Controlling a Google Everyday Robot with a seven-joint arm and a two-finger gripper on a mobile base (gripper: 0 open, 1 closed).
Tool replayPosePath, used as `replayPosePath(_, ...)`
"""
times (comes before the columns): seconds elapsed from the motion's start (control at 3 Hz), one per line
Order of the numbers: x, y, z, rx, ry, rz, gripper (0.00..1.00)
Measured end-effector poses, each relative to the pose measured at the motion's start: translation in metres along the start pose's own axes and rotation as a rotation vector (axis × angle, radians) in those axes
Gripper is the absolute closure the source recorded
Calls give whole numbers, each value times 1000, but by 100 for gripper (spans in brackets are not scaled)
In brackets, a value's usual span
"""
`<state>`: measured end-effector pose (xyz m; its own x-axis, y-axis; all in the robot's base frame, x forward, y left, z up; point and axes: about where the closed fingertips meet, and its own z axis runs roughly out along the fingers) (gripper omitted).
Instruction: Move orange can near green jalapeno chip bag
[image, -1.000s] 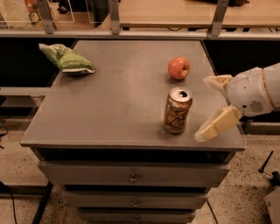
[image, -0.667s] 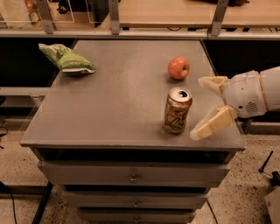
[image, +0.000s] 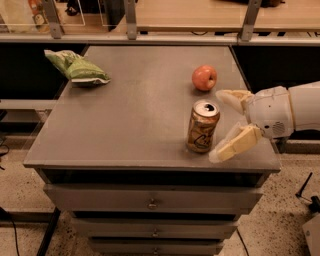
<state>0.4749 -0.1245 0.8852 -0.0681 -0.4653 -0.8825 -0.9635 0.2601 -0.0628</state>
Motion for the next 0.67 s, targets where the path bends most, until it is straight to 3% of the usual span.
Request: replayPosePath(0.67, -7, 10, 12, -27, 11, -27, 40)
